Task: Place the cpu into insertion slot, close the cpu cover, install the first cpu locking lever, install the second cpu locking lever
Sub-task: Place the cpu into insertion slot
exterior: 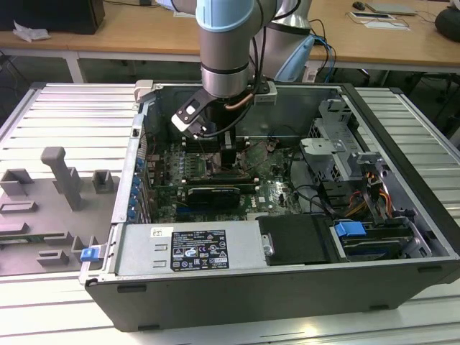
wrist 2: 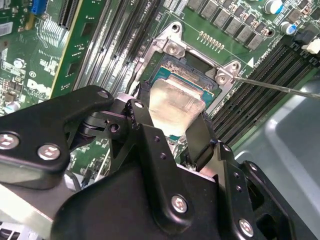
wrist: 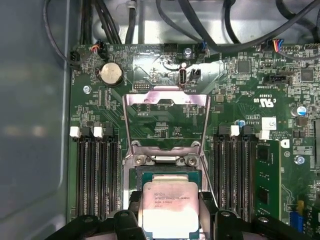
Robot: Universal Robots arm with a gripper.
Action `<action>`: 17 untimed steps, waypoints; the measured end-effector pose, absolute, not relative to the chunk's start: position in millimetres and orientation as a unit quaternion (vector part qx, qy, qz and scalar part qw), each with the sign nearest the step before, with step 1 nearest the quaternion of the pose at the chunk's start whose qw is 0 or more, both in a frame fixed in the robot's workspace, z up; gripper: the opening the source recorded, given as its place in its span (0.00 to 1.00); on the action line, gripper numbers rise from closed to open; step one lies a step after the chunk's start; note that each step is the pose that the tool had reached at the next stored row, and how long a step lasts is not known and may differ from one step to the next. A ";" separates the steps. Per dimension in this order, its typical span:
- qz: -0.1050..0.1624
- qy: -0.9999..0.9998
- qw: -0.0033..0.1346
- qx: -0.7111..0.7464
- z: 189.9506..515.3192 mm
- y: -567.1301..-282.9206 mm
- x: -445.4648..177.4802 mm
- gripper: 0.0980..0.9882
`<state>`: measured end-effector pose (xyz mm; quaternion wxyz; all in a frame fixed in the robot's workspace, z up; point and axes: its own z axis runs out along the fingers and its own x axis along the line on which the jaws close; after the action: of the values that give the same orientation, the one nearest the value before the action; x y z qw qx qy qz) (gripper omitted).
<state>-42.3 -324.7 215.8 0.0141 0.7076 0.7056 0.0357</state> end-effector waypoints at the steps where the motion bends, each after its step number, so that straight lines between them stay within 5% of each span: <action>1: 0.036 0.706 0.014 0.708 214.9 -324.6 -42.4 0.49; 17: 0.036 0.702 0.014 0.711 202.3 -321.1 -43.3 0.49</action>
<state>-43.3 -321.1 202.3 0.0142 0.7110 0.7021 0.0356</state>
